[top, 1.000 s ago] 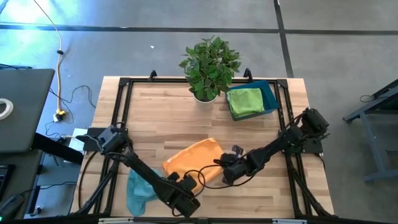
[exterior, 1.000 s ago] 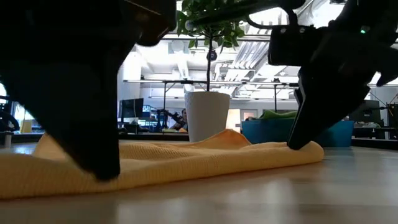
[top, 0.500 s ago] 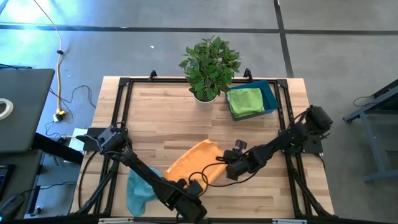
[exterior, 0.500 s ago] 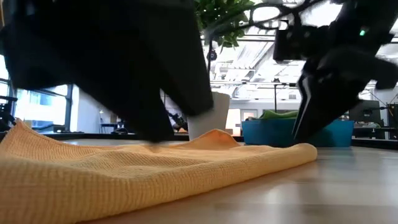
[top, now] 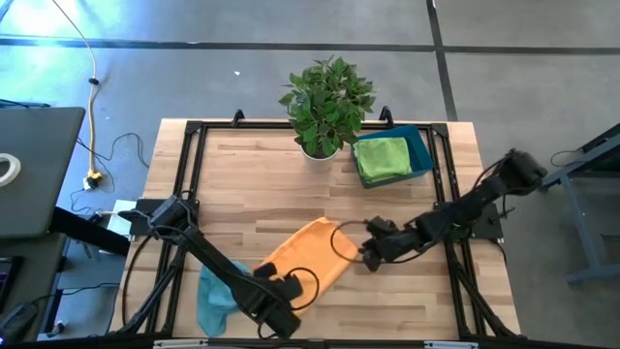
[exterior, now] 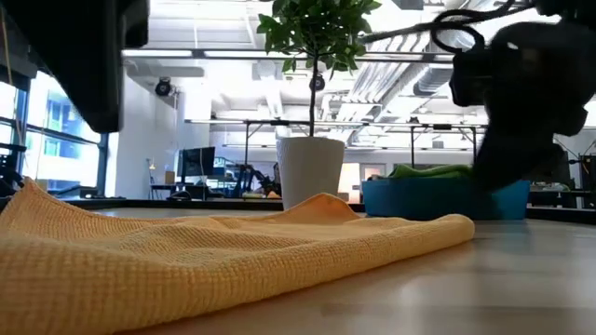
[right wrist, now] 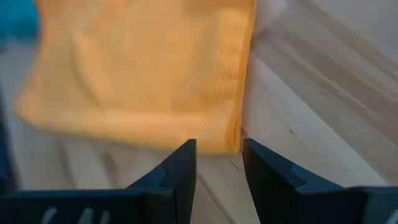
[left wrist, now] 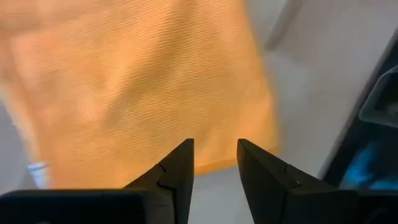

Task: Sort microfiber towel by color & place in baskets
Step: Fold the orange towel

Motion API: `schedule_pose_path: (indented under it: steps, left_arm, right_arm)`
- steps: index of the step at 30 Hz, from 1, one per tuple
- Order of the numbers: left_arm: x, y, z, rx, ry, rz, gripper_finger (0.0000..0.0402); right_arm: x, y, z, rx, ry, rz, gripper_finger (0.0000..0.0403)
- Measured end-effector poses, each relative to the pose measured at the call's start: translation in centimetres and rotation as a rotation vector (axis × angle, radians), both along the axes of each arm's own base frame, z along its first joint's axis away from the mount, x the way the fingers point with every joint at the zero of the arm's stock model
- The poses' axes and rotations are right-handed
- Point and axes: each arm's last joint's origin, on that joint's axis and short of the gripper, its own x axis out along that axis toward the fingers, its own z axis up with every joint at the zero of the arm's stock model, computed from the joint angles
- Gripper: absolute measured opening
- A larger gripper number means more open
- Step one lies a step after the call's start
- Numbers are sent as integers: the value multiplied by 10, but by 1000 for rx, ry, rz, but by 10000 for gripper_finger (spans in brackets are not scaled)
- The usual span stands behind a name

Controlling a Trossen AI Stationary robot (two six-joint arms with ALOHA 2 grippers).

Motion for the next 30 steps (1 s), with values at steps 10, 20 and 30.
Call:
schedule_pose_path:
  steps: [10, 20, 30]
  left_arm:
    - [-9, 20, -30, 41, 157, -134, 113]
    - [-8, 31, -53, -20, 173, -268, 113]
    - [15, 46, -55, -65, 10, -332, 113]
  right_arm:
    - [-2, -10, -11, 170, -117, -201, 163]
    - [5, -8, -32, 294, -36, -333, 223]
    - [7, -7, -37, 300, -35, -359, 224]
